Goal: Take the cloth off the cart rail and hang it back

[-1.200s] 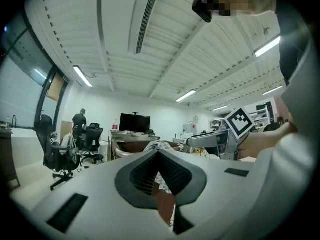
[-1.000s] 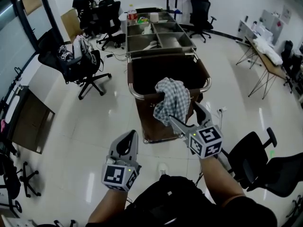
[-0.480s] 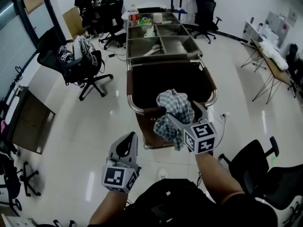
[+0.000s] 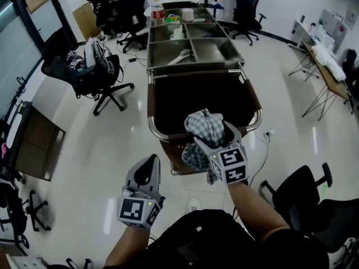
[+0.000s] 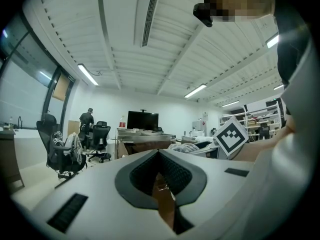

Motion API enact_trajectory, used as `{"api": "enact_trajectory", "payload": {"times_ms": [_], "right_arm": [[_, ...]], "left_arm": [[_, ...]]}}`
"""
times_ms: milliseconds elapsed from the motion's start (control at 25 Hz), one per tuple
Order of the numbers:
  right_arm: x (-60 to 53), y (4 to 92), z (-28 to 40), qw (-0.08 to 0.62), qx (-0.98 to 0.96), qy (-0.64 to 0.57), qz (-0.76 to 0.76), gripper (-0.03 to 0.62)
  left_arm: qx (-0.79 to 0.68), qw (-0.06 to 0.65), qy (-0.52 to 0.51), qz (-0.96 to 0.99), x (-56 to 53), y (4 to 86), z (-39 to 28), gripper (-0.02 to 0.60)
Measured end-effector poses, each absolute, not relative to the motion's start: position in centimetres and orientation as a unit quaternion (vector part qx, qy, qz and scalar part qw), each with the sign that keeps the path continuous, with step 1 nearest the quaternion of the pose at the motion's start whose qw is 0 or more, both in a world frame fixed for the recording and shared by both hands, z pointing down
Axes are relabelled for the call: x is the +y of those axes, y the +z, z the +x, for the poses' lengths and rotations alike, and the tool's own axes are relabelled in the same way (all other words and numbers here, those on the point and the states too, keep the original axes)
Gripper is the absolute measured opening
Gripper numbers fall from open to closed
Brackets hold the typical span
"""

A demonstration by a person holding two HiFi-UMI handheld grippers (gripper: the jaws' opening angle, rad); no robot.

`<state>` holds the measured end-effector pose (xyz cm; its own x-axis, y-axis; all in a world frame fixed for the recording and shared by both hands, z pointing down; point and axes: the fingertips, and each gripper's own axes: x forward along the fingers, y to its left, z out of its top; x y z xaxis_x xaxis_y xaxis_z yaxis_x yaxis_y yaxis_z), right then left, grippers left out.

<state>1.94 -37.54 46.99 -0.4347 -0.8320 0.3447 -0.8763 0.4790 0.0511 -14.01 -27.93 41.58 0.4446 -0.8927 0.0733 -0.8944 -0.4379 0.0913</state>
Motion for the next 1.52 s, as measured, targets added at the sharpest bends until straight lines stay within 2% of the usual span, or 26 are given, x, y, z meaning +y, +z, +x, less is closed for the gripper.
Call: {"api": "enact_trajectory", "payload": {"times_ms": [120, 320, 440, 880, 1280, 1520], "right_arm": [[-37.0, 46.7, 1.0, 0.158, -0.856, 0.068, 0.487, 0.352], [-36.6, 46.0, 0.4, 0.145, -0.865, 0.068, 0.476, 0.187], [-36.7, 46.0, 0.9, 0.135, -0.866, 0.085, 0.473, 0.152], [-32.7, 40.9, 2.6, 0.098, -0.868, 0.058, 0.484, 0.144], [-23.2, 38.1, 4.8, 0.083, -0.857, 0.039, 0.507, 0.144], [-16.6, 39.3, 6.3, 0.09, -0.845, 0.053, 0.524, 0.144]], "left_arm": [[-0.525, 0.061, 0.011, 0.849, -28.3, 41.7, -13.8, 0.0], [-0.523, 0.058, 0.01, 0.85, -27.9, 41.2, -13.8, 0.0], [-0.526, 0.055, 0.01, 0.848, -27.3, 41.1, -14.3, 0.0], [-0.533, 0.035, 0.0, 0.845, -22.8, 39.8, -15.9, 0.0], [-0.512, 0.026, -0.011, 0.859, -14.6, 38.7, -14.5, 0.0], [-0.487, 0.039, -0.01, 0.872, -10.7, 39.3, -13.2, 0.0]]}}
